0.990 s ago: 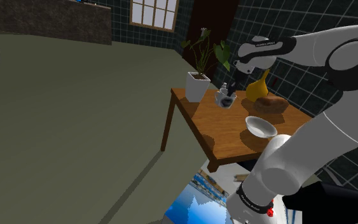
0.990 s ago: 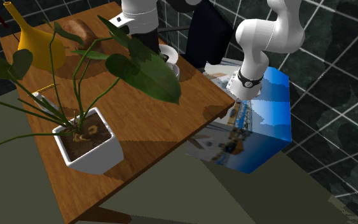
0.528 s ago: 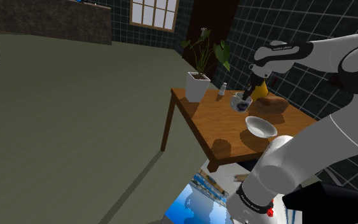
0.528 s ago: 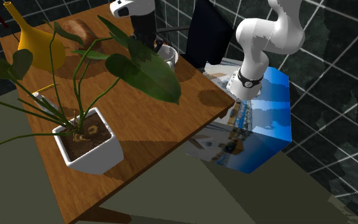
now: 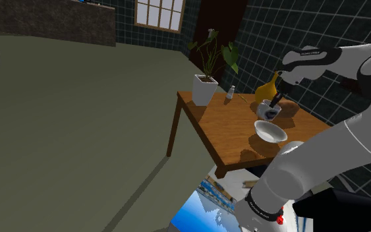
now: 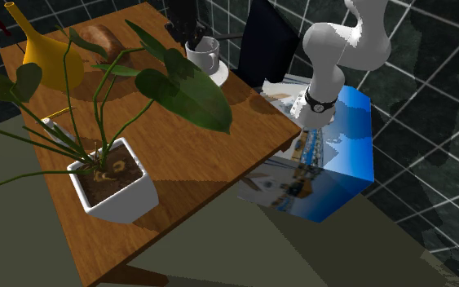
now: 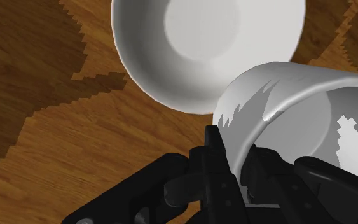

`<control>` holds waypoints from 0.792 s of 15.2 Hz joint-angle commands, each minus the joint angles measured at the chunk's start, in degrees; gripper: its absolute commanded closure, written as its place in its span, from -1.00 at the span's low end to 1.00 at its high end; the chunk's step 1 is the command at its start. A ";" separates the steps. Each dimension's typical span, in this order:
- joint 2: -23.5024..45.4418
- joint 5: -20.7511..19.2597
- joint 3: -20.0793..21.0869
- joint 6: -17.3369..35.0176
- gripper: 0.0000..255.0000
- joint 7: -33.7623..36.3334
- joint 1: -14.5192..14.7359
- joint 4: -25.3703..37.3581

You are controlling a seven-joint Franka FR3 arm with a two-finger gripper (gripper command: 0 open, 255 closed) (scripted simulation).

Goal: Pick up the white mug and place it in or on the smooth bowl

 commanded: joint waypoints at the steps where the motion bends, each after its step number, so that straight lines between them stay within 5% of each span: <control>1: 0.19 -0.30 -2.27 -0.98 1.00 -2.83 -0.34 1.52; 12: 3.19 0.59 -10.03 5.39 1.00 -7.81 2.07 -1.68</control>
